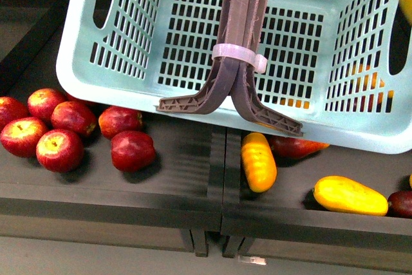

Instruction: Pick mango and avocado into basket

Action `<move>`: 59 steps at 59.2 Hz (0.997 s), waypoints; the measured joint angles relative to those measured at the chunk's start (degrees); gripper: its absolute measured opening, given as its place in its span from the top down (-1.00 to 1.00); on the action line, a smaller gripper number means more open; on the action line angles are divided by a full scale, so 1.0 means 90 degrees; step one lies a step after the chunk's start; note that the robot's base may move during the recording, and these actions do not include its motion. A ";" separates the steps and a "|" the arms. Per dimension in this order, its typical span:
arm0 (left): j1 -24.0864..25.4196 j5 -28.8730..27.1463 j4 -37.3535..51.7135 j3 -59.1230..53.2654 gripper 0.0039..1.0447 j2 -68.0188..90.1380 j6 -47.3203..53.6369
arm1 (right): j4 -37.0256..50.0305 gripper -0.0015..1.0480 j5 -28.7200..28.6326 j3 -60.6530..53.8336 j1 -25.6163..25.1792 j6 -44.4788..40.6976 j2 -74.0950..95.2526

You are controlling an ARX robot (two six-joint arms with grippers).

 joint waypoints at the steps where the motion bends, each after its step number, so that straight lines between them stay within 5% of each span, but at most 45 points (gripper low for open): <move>1: 0.0000 0.0000 0.0000 0.0000 0.92 0.0000 0.0000 | 0.0049 -0.22 0.0058 0.0000 0.0041 -0.0005 0.0083; 6: 0.0000 0.0010 0.0000 0.0000 0.92 0.0000 0.0010 | 0.0340 -0.23 0.0180 0.0000 0.0138 -0.0075 0.0384; 15: 0.0000 -0.0002 0.0000 0.0000 0.92 0.0000 0.0024 | 0.0857 -0.85 0.0517 -0.0002 0.0066 -0.0104 0.0716; 39: 0.0002 -0.0046 -0.0012 0.0000 0.92 0.0017 0.0019 | 0.0277 -0.83 0.1819 -0.0551 0.0073 -0.0692 -0.1486; 48: 0.0002 -0.0022 -0.0012 0.0000 0.92 0.0017 0.0019 | -0.1110 -0.83 0.3514 -0.1270 0.0998 -0.0571 -0.3388; 53: 0.0002 -0.0005 -0.0012 0.0000 0.92 0.0017 0.0019 | -0.1996 -0.83 0.5124 -0.1804 0.2533 -0.0500 -0.4381; 59: -0.0012 -0.0005 -0.0012 0.0000 0.92 0.0017 0.0024 | -0.2091 -0.83 0.5387 -0.1921 0.3077 -0.0478 -0.4435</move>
